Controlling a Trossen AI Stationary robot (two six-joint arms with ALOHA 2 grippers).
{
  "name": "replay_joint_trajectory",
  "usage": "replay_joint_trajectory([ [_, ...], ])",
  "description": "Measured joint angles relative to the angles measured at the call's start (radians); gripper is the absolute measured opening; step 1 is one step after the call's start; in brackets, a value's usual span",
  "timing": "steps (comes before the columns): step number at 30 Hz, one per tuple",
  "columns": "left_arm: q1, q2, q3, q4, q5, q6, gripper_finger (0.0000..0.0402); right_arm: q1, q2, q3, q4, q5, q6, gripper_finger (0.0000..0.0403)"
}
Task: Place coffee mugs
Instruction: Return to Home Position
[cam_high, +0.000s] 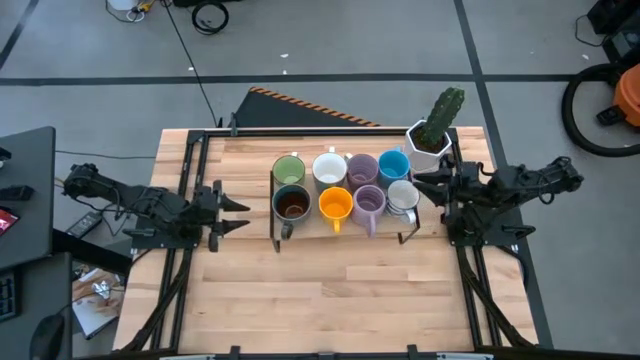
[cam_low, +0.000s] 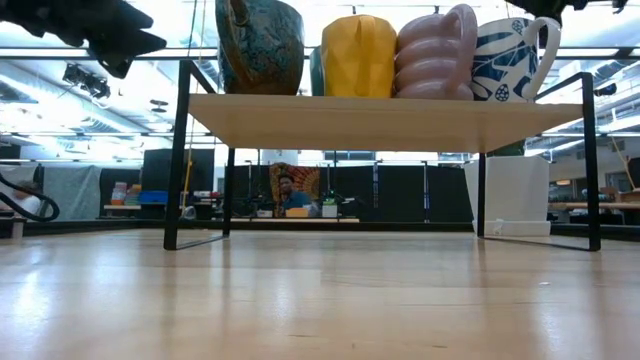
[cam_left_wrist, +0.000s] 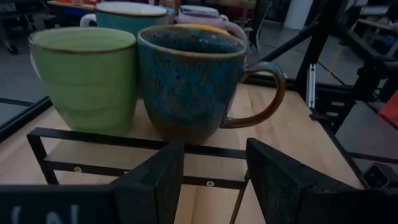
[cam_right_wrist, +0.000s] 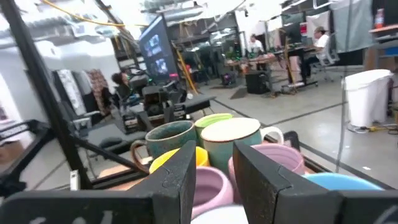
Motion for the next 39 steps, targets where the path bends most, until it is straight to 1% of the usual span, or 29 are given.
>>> replay_joint_trajectory([
  [6, 0.0, -0.029, 0.0, -0.021, 0.0, 0.019, 0.018, 0.0, -0.126, -0.047, -0.016, -0.058, -0.024, 0.0112],
  [11, 0.0, -0.033, 0.0, -0.038, 0.0, 0.019, 0.018, 0.0, -0.197, -0.067, -0.089, -0.063, -0.021, 0.0112],
  [13, -0.001, -0.034, -0.018, -0.009, 0.0, 0.015, 0.018, 0.0, -0.226, -0.083, -0.115, -0.063, -0.022, 0.0112],
  [15, -0.005, -0.034, -0.068, 0.041, 0.0, 0.008, 0.018, 0.0, -0.26, -0.099, -0.155, -0.058, -0.02, 0.0112],
  [19, -0.012, -0.036, -0.156, 0.088, 0.001, -0.033, 0.018, 0.0, -0.324, -0.11, -0.275, 0.007, 0.017, 0.0112],
  [21, -0.013, -0.057, -0.17, 0.103, 0.001, -0.033, 0.018, 0.0, -0.322, -0.103, -0.334, 0.049, 0.046, 0.0112],
  [23, -0.017, -0.083, -0.177, 0.125, 0.0, -0.014, 0.018, 0.0, -0.322, -0.102, -0.357, 0.076, 0.075, 0.0112],
  [27, -0.018, -0.143, -0.18, 0.095, 0.001, 0.002, 0.018, 0.0, -0.322, -0.113, -0.385, 0.084, 0.117, 0.0112],
  [32, -0.037, -0.206, -0.18, 0.04, 0.016, 0.004, 0.018, 0.0, -0.321, -0.112, -0.418, 0.107, 0.229, 0.0112],
  [35, -0.049, -0.228, -0.18, 0.034, 0.016, -0.001, 0.018, 0.0, -0.322, -0.112, -0.499, 0.15, 0.296, 0.0112],
  [39, -0.066, -0.23, -0.18, 0.027, 0.016, -0.008, 0.018, 0.0, -0.322, -0.112, -0.643, 0.228, 0.455, 0.0112],
])
